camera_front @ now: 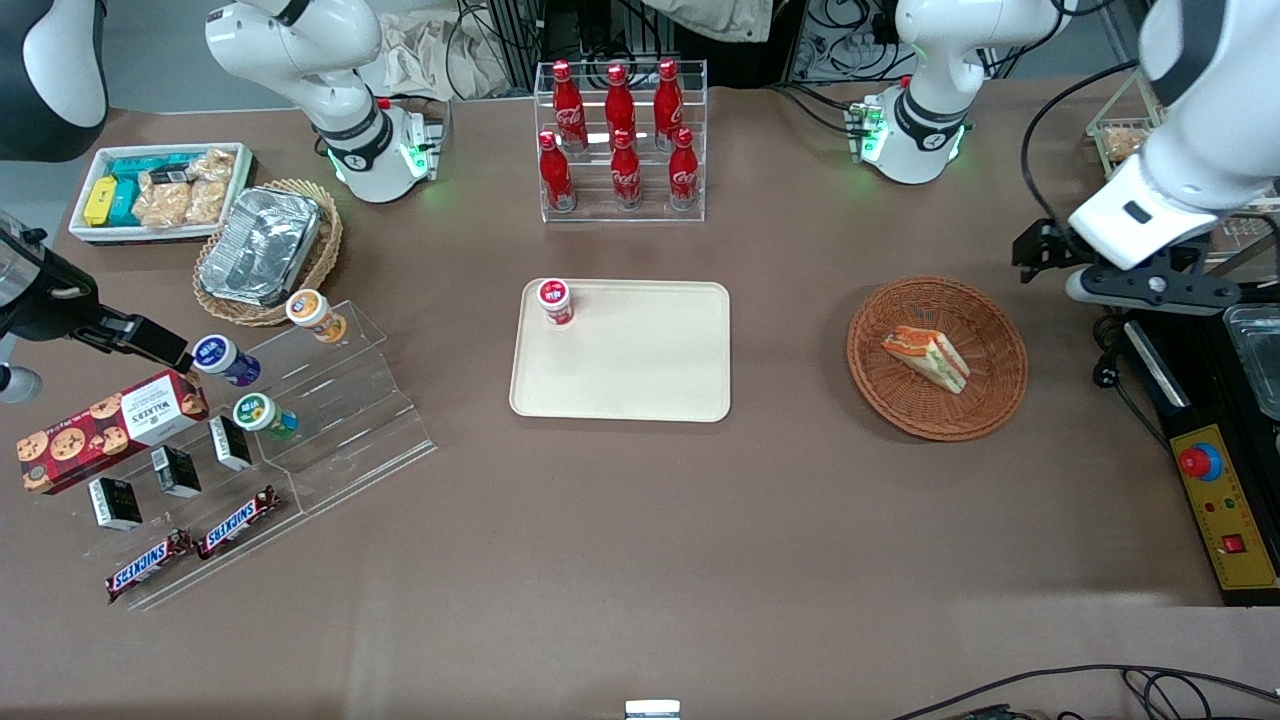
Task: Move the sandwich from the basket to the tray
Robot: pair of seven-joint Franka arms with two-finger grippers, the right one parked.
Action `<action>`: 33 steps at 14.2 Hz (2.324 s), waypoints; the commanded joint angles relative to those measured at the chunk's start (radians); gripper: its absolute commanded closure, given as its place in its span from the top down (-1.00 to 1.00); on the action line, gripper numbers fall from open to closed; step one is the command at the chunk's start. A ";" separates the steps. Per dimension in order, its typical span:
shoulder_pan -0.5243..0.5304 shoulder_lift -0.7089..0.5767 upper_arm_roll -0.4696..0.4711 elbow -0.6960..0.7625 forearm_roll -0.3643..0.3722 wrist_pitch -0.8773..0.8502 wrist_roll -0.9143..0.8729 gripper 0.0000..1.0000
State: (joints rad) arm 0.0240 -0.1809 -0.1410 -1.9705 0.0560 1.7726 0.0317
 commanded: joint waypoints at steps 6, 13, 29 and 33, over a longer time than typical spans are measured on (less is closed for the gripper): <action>0.001 -0.092 0.000 -0.324 -0.015 0.249 -0.455 1.00; -0.045 0.021 -0.003 -0.399 0.005 0.421 -0.895 1.00; -0.062 0.215 0.000 -0.562 0.209 0.863 -1.273 1.00; -0.062 0.221 0.000 -0.553 0.208 0.863 -1.283 0.35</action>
State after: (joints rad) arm -0.0340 0.0365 -0.1459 -2.5221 0.2335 2.6152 -1.2082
